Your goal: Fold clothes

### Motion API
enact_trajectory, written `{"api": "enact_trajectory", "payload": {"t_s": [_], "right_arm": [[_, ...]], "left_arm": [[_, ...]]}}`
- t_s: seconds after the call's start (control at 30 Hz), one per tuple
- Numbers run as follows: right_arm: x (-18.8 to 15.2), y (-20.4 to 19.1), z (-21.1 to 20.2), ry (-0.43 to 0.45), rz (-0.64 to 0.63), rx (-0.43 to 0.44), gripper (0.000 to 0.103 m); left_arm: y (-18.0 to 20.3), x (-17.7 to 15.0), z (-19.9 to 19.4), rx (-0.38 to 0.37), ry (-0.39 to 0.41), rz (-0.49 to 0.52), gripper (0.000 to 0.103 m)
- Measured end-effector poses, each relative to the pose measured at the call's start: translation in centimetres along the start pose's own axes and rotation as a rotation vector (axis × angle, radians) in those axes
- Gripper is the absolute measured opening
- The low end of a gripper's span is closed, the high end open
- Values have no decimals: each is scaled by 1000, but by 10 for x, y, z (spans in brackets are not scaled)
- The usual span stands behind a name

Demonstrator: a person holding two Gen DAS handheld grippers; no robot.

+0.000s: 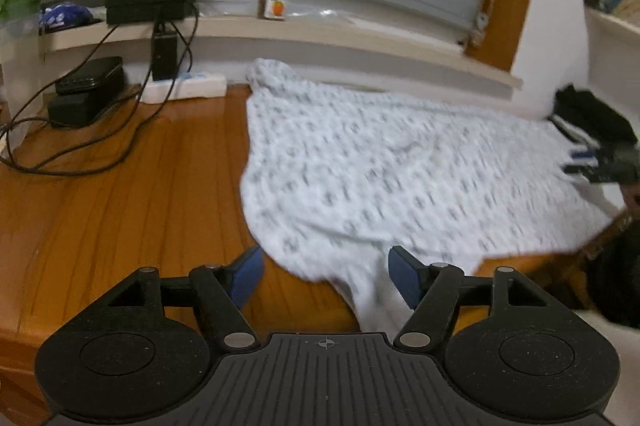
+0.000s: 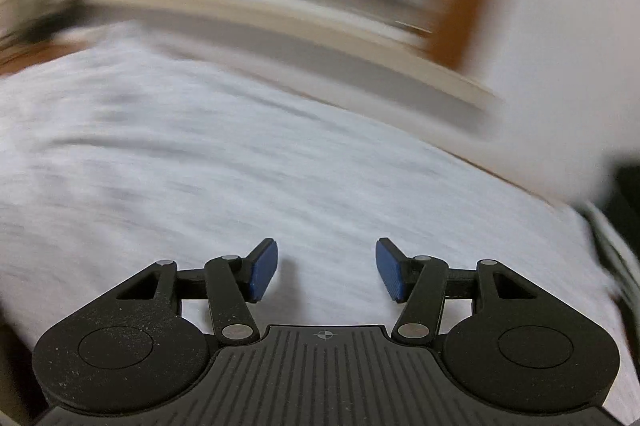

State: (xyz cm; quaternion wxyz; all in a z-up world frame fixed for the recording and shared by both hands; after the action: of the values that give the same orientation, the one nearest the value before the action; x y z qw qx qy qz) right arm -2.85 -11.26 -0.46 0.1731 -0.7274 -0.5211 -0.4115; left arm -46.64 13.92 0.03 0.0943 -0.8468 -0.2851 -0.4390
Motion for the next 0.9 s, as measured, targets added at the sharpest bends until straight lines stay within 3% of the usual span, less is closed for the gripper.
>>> {"api": "enact_trajectory", "payload": {"t_s": [0.2, 0.33, 0.4, 0.47, 0.5, 0.57, 0.63, 0.73, 0.8, 0.83, 0.87, 0.9], "right_arm": [[50, -136, 9, -32, -232, 272, 55], [61, -187, 2, -57, -320, 380, 55], [64, -205, 2, -67, -353, 418, 55], [67, -218, 1, -75, -382, 446, 53], [68, -224, 1, -76, -393, 462, 53], [70, -236, 2, -85, -411, 505, 53], [69, -246, 2, -93, -427, 533, 53], [63, -255, 6, -123, -462, 559, 42], [59, -256, 8, -147, -464, 577, 24], [60, -255, 8, -150, -458, 585, 9], [63, -252, 5, -142, -448, 593, 2], [65, -248, 2, -135, -437, 600, 2]], "left_arm": [[19, -26, -9, -68, -21, 21, 72], [29, -38, -7, -76, -28, 48, 65], [32, -35, -7, -80, -12, 58, 45], [35, -32, -6, -83, 4, 68, 34], [36, -31, -7, -82, 10, 82, 21], [38, -26, -9, -76, 26, 101, 10], [35, -19, -13, -74, 48, 106, 7], [28, -8, -25, -72, 82, 101, 5], [23, 0, -34, -70, 98, 106, 5], [19, 5, -38, -65, 110, 99, 4], [15, 8, -42, -56, 117, 104, 4], [12, 11, -46, -47, 123, 109, 4]]}}
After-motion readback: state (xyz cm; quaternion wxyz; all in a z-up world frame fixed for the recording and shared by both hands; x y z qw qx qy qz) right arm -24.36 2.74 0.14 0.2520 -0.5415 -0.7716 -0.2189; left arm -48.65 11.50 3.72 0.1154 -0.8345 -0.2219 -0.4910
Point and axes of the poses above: each gripper's, at about its wrist camera, not at the fingertips, and z roughly the way its jaws point, y to its right, x to its top, the point moved 7 cm from there along z, roughly the way its jaws point, and after that the axes turned 8 degrees about x, right-handed, at the moved point
